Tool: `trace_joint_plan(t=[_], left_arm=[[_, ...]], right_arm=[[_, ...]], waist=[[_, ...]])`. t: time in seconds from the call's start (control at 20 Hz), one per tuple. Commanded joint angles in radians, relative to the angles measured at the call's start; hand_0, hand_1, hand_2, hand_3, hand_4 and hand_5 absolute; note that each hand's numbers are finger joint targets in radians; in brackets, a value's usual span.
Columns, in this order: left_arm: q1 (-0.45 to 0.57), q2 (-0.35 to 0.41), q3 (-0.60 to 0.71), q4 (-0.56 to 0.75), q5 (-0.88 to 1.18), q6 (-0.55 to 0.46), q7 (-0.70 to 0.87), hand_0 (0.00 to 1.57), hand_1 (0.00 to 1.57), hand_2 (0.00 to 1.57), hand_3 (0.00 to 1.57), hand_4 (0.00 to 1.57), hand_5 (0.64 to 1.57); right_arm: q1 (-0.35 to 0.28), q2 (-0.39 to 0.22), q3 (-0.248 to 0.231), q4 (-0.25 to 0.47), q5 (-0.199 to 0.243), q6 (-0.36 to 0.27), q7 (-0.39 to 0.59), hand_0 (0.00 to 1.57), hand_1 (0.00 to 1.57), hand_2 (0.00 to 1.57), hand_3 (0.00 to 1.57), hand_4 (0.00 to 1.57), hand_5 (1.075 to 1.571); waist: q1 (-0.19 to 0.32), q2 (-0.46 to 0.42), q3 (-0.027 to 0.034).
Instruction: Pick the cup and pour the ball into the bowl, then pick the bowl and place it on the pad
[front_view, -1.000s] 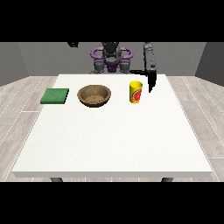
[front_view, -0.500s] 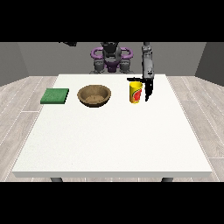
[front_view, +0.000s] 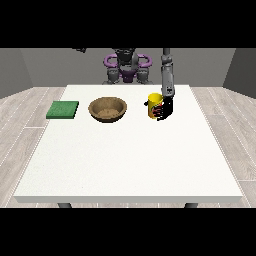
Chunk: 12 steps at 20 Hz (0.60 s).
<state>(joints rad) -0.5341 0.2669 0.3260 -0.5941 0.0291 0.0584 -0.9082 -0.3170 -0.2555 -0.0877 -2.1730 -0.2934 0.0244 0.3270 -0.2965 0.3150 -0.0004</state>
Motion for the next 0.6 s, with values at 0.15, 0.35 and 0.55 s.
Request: trace_joint_plan(t=[0.15, 0.35, 0.55], left_arm=[[0.002, 0.018, -0.029, 0.052, -0.082, 0.143, -0.025, 1.32, 1.32, 1.57, 1.57, 1.08, 1.484], [-0.04, -0.01, -0.102, 0.028, -0.157, 0.224, 0.075, 1.34, 1.34, 1.57, 1.57, 1.1, 1.498], [-0.076, -0.085, -0.179, 0.024, -0.253, 0.371, 0.131, 1.36, 1.36, 1.57, 1.57, 1.12, 1.499]], right_arm=[[0.05, -0.035, -0.098, 0.015, -0.106, 0.065, -0.004, 0.0, 0.0, 0.0, 0.0, 0.09, 1.561], [0.03, -0.063, -0.147, 0.11, -0.133, 0.065, 0.033, 0.0, 0.0, 0.0, 0.0, 0.12, 1.559], [0.037, -0.058, -0.146, 0.151, -0.13, 0.075, 0.023, 0.0, 0.0, 0.0, 0.0, 0.19, 1.558]], waist=[[-0.02, -0.032, 0.0008], [0.036, -0.148, 0.0012], [0.056, -0.174, 0.0009]])
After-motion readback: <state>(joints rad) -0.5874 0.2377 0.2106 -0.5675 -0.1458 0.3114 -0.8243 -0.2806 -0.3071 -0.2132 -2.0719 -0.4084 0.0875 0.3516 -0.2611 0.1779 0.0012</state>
